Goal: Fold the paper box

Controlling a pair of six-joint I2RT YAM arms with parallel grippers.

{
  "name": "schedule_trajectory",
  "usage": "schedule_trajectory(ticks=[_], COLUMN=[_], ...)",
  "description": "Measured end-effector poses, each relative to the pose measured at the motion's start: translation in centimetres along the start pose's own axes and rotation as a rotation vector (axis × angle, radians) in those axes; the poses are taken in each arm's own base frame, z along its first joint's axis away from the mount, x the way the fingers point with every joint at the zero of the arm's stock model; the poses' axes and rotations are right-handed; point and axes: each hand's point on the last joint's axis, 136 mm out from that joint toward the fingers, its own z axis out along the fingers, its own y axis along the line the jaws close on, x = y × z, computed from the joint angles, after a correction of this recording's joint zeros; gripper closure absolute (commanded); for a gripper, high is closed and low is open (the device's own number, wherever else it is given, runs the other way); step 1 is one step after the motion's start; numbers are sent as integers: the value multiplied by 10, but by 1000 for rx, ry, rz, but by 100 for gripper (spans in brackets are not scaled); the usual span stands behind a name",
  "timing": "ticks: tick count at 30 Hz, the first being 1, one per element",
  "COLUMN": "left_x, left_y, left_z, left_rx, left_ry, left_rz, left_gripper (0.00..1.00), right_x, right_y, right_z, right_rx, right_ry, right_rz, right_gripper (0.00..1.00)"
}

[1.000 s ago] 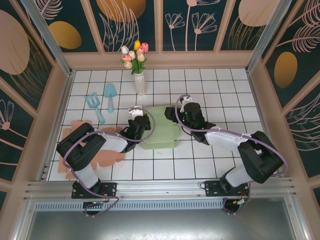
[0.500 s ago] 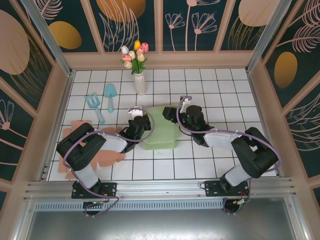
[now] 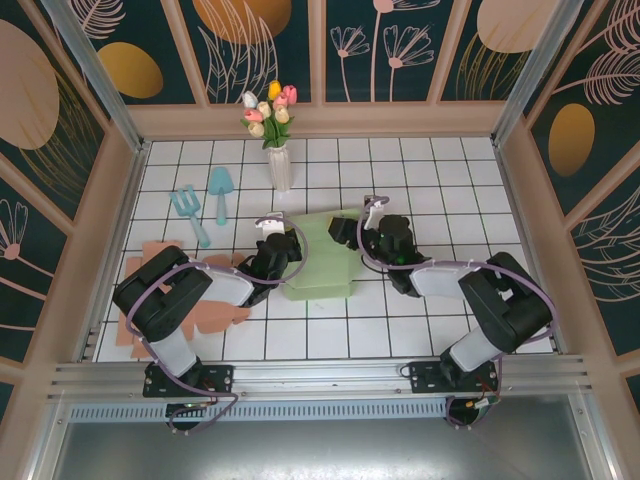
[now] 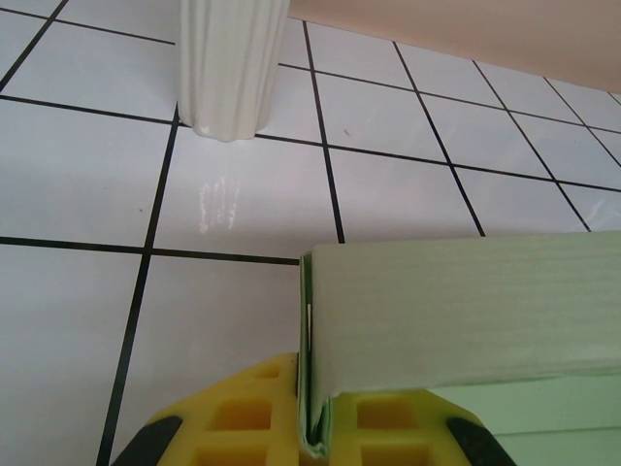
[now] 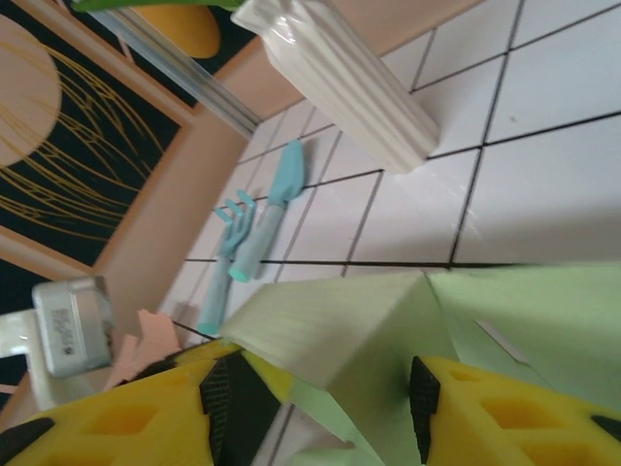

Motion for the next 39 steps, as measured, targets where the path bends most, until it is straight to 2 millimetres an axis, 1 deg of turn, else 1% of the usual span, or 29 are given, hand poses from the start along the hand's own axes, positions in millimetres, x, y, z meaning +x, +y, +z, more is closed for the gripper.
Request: schedule_trajectory(ticks=[2,11,16,20,22,29,34,39], left_x=[0,0,0,0,0,0,0,1], left_y=[0,0,-1,-1,-1,-1,-2,-3], left_z=[0,0,0,0,0,0,0,0], left_rx=[0,2,3,5,7,8,11,16], left_ry=[0,1,1,2,2,2,3,5], left_rz=[0,0,0,0,-1,-1,-2,-2], left_gripper=[100,100,100,100,100,100,100,100], right_x=[0,-11,-11,-11,-8,17,28,33], right_y=[-7,-32,-46,-57,-64,-79,-78,-68], right_z=[-5,-30,-35,-37,-35,-28,-24,-20], right_rx=[47,239,304,329,339,350,323,257], right_ry=[4,-39,-29,-20,-5,80,121,146], right_rz=[-25,-146,-181,-171,-164,-146,-135,-117], right_gripper=[44,42,41,41,41,41,42,45])
